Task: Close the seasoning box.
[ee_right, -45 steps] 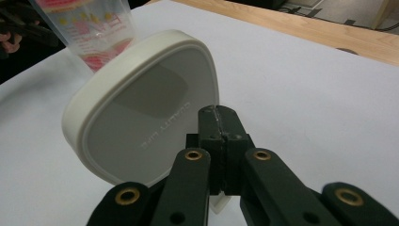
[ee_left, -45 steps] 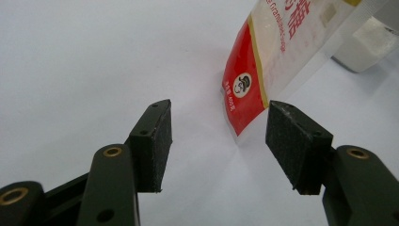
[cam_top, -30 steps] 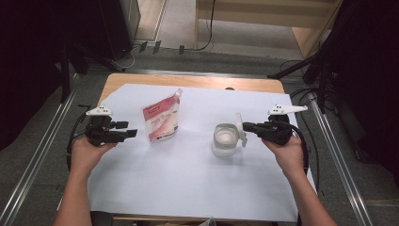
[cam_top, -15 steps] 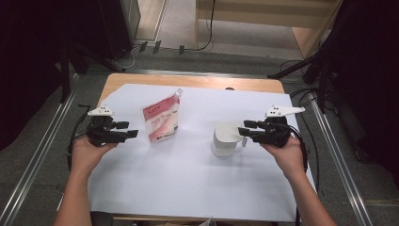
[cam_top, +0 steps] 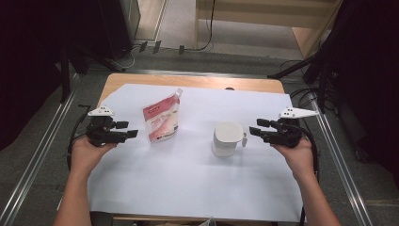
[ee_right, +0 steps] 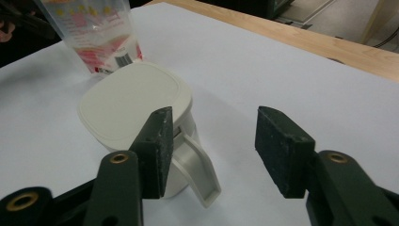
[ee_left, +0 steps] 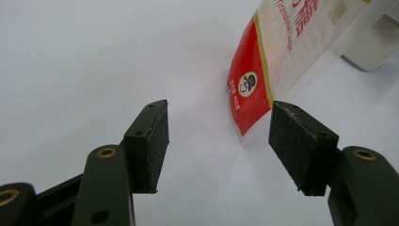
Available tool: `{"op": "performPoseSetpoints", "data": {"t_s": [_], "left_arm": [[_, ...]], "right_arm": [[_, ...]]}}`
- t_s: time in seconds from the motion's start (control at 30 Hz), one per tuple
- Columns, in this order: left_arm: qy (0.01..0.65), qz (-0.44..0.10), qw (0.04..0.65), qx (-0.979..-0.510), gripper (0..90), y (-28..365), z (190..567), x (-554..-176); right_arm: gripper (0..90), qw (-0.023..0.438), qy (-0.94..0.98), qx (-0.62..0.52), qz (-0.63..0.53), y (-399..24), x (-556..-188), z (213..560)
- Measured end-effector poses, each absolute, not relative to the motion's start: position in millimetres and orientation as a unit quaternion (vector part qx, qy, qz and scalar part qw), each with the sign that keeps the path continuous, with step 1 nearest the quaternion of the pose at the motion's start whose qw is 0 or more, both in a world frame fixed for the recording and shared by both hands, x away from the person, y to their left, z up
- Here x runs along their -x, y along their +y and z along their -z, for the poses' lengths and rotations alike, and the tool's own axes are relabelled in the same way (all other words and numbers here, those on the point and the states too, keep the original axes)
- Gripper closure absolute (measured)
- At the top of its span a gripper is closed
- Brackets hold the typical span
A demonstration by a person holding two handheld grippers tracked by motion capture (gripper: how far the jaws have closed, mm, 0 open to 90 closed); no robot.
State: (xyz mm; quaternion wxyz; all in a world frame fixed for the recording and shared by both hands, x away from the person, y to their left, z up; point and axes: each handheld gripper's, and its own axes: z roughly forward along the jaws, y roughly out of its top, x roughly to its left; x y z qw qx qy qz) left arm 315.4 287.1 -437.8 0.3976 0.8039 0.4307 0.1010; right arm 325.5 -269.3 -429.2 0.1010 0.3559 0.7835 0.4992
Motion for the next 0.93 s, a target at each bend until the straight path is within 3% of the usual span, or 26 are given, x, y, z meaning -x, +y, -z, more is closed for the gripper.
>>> {"op": "performPoseSetpoints", "data": {"t_s": [0.23,0.93], "left_arm": [[0.430,-0.102,0.397,-0.805,39.3,287.1,437.5,-315.2],[0.430,-0.100,0.399,-0.804,38.7,287.9,437.6,-315.7]], "right_arm": [[40.4,0.108,0.776,-0.370,-0.499,-281.0,-323.2,434.3],[40.4,0.103,0.765,-0.411,-0.485,-301.8,-321.9,451.5]]}}
